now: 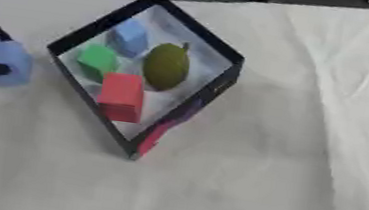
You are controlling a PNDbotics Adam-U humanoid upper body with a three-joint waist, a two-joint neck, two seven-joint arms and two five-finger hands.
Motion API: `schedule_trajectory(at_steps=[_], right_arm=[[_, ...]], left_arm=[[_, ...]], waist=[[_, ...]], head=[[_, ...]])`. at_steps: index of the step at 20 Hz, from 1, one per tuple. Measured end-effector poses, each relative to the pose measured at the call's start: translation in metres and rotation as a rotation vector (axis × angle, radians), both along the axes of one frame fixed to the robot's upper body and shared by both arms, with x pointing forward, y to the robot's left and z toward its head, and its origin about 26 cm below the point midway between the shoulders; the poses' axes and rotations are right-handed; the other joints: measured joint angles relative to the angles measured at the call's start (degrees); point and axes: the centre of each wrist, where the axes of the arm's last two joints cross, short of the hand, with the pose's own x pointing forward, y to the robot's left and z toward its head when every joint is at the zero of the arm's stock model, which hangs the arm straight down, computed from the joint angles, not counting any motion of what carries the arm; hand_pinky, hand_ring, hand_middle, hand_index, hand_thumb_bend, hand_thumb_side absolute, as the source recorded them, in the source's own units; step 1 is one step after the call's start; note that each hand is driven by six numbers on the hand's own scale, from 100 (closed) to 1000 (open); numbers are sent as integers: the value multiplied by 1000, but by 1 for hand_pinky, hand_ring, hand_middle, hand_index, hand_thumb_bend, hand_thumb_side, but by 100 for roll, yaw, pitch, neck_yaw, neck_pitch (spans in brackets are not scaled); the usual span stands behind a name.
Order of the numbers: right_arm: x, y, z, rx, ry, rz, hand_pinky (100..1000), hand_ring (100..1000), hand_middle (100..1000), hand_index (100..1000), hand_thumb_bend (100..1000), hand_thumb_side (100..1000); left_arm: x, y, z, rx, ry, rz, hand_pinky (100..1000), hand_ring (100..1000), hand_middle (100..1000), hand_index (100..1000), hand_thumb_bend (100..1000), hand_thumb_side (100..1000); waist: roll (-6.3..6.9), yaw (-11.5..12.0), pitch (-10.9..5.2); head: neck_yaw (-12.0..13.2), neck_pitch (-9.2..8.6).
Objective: Pick up objects on the table and place them in the box.
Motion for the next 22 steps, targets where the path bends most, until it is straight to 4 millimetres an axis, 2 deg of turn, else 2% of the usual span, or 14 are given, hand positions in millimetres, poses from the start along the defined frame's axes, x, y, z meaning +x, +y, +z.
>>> schedule_trajectory(at_steps=[3,4,6,8,9,11,15,22], right_arm=[[0,0,0,-2,0,2,917,739,692,815,100,501],[0,0,0,-2,1,2,917,739,692,815,100,502],[0,0,0,-2,2,2,917,739,692,815,100,506],[1,-1,-1,-2,3,2,918,739,693,815,100,503],[1,-1,-1,-2,4,1,918,739,693,815,100,503],[1,-1,-1,-2,5,1,918,739,693,815,100,503],[0,-2,-4,-2,13,-2,918,740,694,816,100,505],[0,-3,-6,-3,17,-3,918,740,694,816,100,512]], left_arm=[[1,-1,0,-3,3,-6,792,751,593,813,368,559],[1,-1,-1,-7,4,-7,777,736,578,806,350,522],[2,-3,-1,-18,3,-8,724,679,530,775,254,407],[2,-3,0,-33,-5,-2,695,655,508,744,203,193],[2,-3,0,-42,-10,3,679,640,497,730,162,152],[1,-5,2,-66,-28,7,647,619,481,709,100,163],[-2,-17,16,-120,-91,-44,619,606,472,685,100,166],[-18,-52,66,-205,-278,-226,601,586,452,654,100,138]], waist=[[0,0,3],[0,-3,3],[0,-10,3],[0,-14,3],[0,-14,3],[0,-11,3],[0,33,3],[0,53,-5]], head=[[0,0],[0,0],[-1,-1],[-6,-1],[-13,-1],[-28,0],[-152,15],[-305,135]])
